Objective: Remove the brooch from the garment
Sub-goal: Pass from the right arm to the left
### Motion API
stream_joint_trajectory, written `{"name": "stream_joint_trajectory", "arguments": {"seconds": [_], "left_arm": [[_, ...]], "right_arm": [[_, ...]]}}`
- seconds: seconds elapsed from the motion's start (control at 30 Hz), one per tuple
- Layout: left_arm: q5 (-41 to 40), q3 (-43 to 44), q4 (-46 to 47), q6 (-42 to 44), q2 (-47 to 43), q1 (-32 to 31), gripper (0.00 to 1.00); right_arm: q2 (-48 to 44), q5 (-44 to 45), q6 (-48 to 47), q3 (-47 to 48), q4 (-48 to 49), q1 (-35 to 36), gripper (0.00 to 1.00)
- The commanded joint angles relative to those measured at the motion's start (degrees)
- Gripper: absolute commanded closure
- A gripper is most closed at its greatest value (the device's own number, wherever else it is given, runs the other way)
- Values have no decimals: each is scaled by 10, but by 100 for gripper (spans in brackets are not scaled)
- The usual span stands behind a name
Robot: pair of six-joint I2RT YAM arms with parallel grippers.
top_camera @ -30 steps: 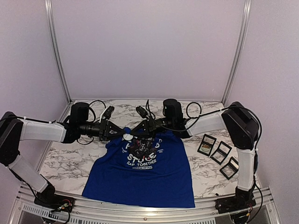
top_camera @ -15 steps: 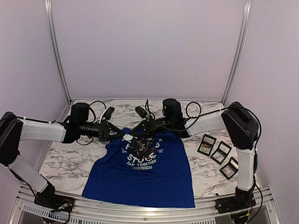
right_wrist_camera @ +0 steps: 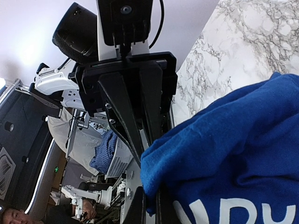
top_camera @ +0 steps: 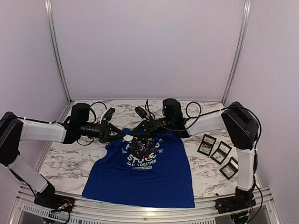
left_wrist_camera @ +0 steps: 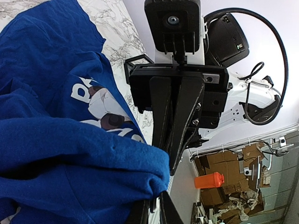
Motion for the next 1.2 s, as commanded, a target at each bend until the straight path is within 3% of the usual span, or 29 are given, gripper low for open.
{"name": "stream_joint_trajectory", "arguments": {"seconds": [0.0,0.1,0.2,0.4,0.47,0.77,1.17], "left_arm": [[27,-3,37,-2,4,-16,93],[24,-5,45,-10,6,-17,100],[24,-11,75,-32,9,-18,100],[10,-29,137,-95,23,-18,100],[6,-40,174,-125,32,-18,100],[-22,-54,223,-181,63,-17,100],[-47,-71,304,-258,93,-14,100]], "right_arm": [[14,23,-13,24,-11,-2,100],[14,24,-15,24,-11,-2,99],[13,30,-18,24,-15,-2,97],[-1,54,-30,17,-24,-2,65],[-5,60,-31,15,-24,-2,59],[-12,73,-12,-2,5,-2,58],[-39,131,-107,0,-116,-2,57]]}}
